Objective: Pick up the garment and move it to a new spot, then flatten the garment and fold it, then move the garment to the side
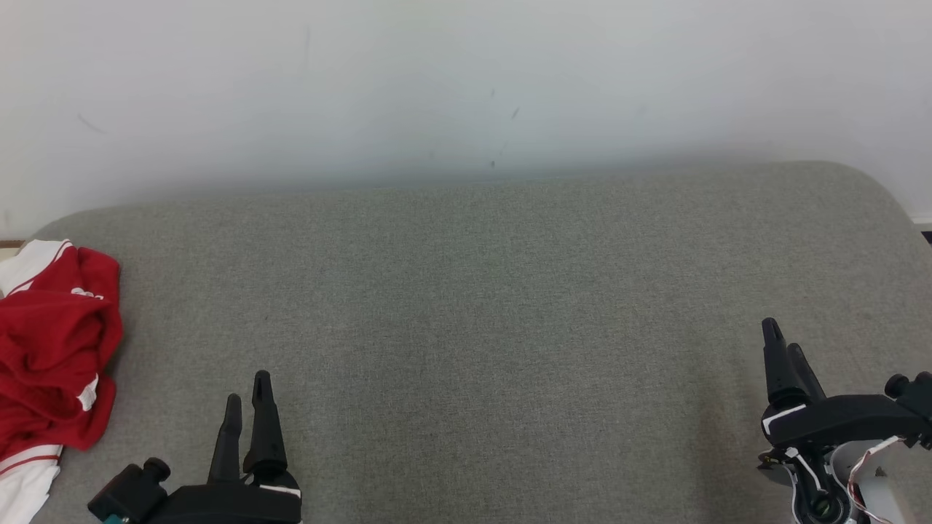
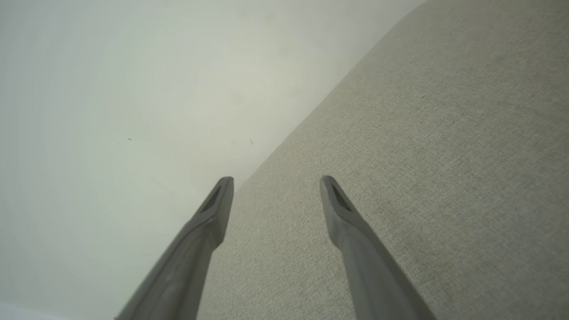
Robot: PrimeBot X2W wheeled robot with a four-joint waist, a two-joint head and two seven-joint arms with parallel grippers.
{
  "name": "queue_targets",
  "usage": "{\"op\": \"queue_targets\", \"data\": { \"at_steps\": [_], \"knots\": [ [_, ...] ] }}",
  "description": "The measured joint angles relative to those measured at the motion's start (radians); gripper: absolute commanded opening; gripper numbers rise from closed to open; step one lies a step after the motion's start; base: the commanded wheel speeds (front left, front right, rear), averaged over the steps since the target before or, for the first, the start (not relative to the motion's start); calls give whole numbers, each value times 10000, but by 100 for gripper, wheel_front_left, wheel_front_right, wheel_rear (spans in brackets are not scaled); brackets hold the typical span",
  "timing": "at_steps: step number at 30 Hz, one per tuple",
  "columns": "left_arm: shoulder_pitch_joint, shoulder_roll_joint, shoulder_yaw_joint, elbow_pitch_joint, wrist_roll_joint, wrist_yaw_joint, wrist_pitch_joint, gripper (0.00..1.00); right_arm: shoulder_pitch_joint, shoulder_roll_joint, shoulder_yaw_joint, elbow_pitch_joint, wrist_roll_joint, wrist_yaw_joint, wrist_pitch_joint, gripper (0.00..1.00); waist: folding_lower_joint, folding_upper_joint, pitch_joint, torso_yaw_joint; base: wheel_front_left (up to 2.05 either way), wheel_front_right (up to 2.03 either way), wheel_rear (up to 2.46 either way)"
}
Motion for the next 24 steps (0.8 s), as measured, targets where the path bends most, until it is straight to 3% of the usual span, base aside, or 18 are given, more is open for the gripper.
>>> {"op": "queue_targets", "data": {
  "at_steps": [24],
  "knots": [
    [886, 10, 702, -846, 4303, 635, 0, 100, 434, -228, 1781, -708, -3175, 0, -1089, 100, 0, 0, -128, 80, 0, 0, 0]
  ]
}}
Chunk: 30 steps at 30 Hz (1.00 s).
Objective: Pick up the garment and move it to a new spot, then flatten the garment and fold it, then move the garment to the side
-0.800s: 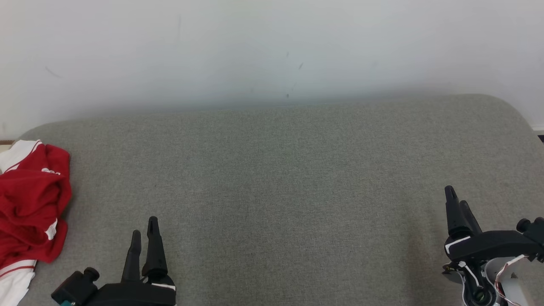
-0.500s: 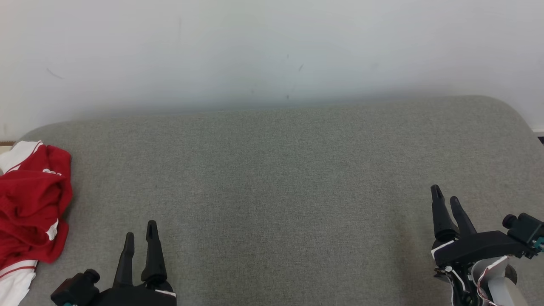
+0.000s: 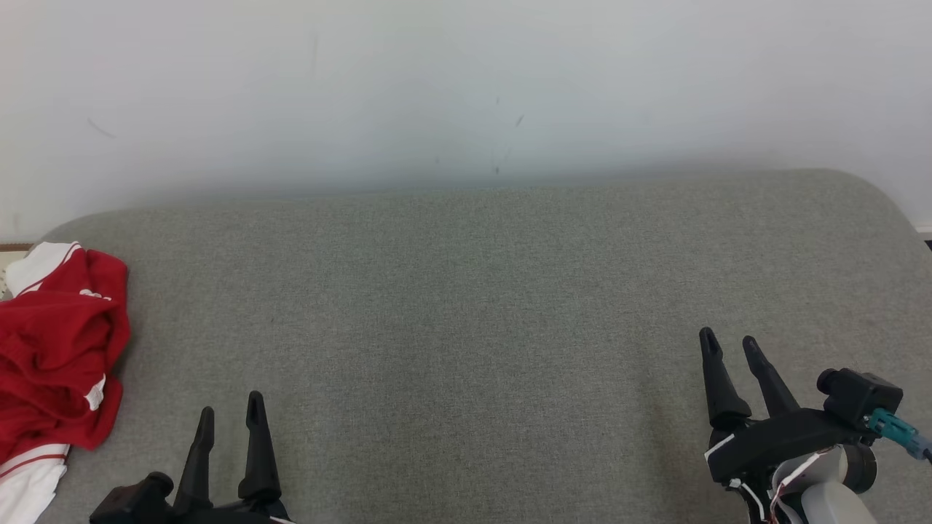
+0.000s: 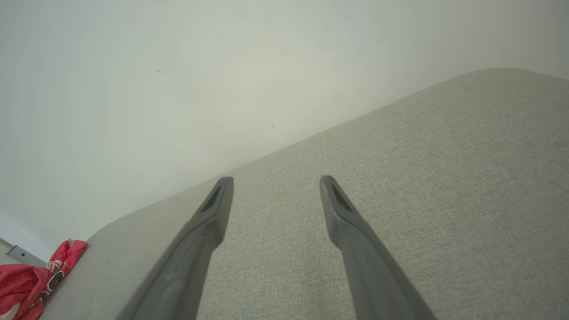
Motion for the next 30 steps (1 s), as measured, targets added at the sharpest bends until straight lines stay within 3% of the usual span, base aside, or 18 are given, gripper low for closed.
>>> {"op": "queue_targets", "data": {
  "at_steps": [12, 30],
  "knots": [
    [403, 23, 359, -259, 1448, 270, 0, 100, 255, 376, -144, 111, -1745, 0, -207, 100, 0, 0, -57, -83, 0, 0, 0],
    [840, 261, 704, -658, 3557, 759, 0, 100, 939, 1085, -255, -851, -3939, 0, 151, 100, 0, 0, -202, -22, 0, 0, 0]
  ]
}}
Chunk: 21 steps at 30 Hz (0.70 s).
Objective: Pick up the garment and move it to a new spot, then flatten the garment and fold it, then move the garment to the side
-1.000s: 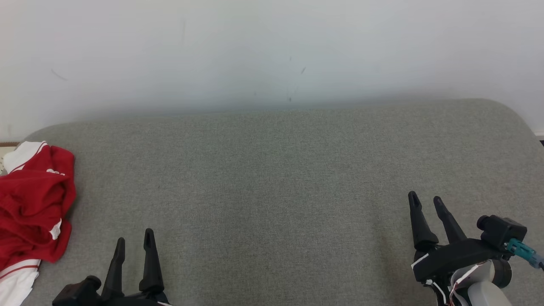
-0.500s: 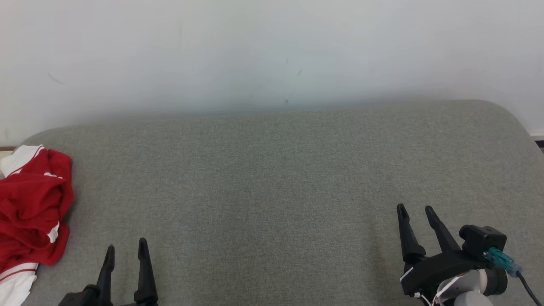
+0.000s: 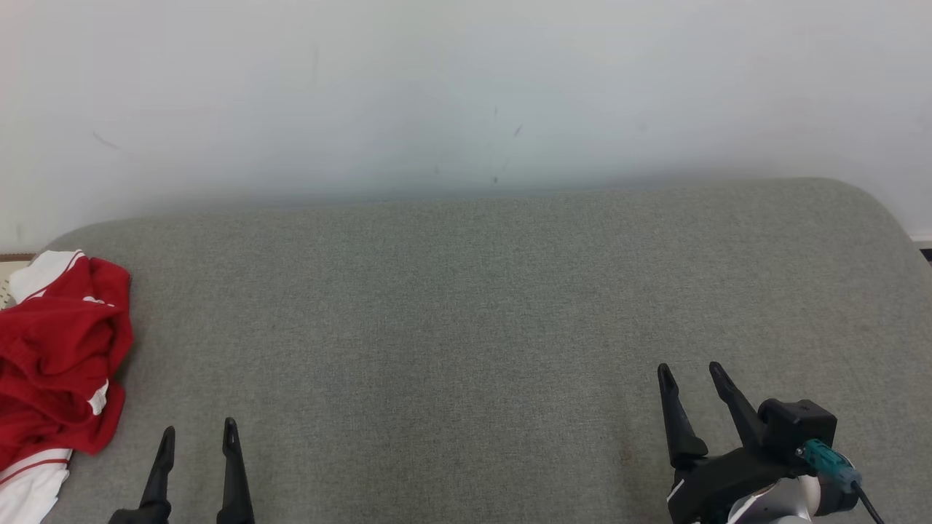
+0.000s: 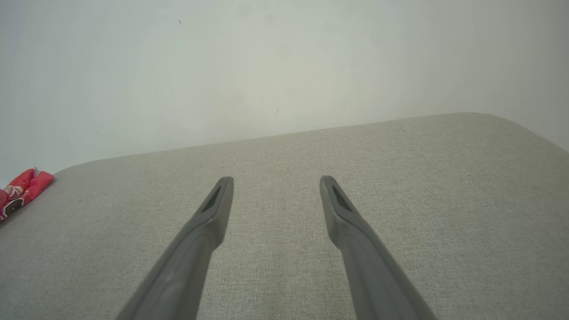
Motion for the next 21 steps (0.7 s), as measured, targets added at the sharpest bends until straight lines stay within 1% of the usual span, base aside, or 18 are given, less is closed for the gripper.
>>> {"op": "queue_targets", "data": {
  "at_steps": [4, 12, 17, 21],
  "knots": [
    [120, 54, 69, -81, 232, 56, 0, 100, 53, 42, 50, -194, -280, 0, -4, 100, 0, 0, -23, 0, 0, 0, 0],
    [345, 142, 155, -215, 949, 299, 0, 100, 284, 150, 12, -600, -888, 0, -12, 100, 0, -1, -118, -8, 0, 0, 0],
    [426, 219, 203, -251, 1248, 247, 0, 100, 451, 198, 75, -767, -1179, 0, -12, 100, 0, 0, -157, -25, 0, 0, 0],
    [472, 244, 174, -247, 1164, 111, 0, 100, 457, 224, 50, -838, -1214, 0, 69, 100, 0, 0, -162, -25, 0, 0, 0]
  ]
}}
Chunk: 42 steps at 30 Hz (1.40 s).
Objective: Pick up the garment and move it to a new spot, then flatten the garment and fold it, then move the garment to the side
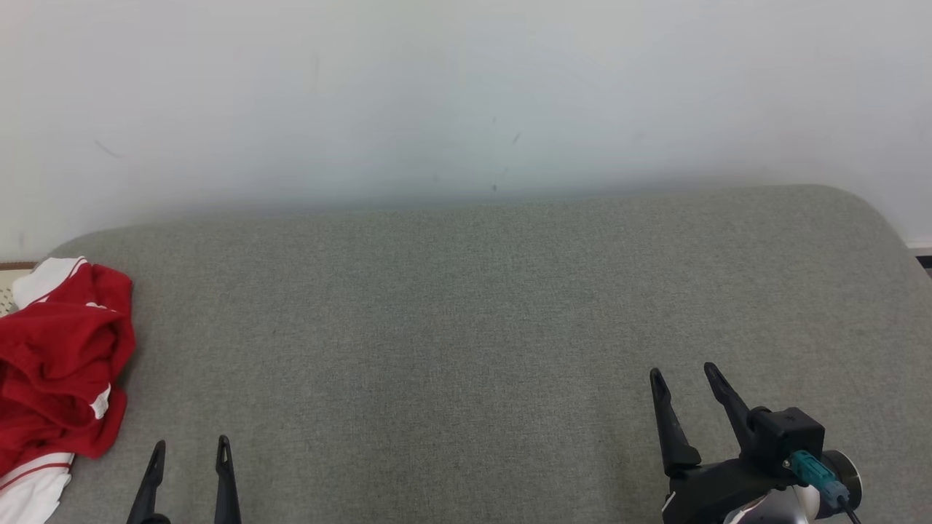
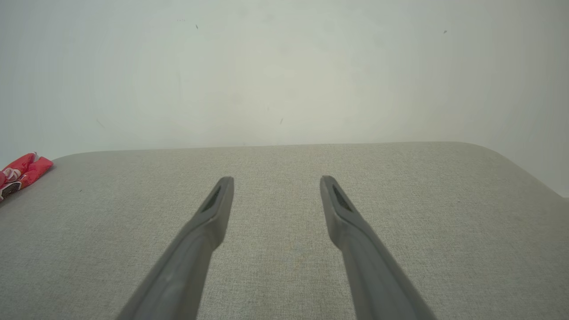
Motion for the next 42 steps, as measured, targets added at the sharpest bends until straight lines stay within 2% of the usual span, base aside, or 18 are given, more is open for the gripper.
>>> {"op": "queue_targets", "data": {
  "at_steps": [8, 31, 42],
  "knots": [
    [0, 65, -52, -13, -174, -249, 0, 100, 41, 27, -92, -69, 157, 0, 111, 100, 0, 0, -23, 11, 0, 0, 0],
    [5, 88, -86, 10, -554, -297, 0, 100, 119, 61, -173, -100, 182, 0, 201, 100, 0, 0, -25, 12, 0, 0, 0],
    [3, 146, -92, 52, -583, -236, 0, 100, 167, 69, -194, -33, 201, 0, 153, 100, 0, 0, -14, 387, 0, 0, 0]
  ]
}}
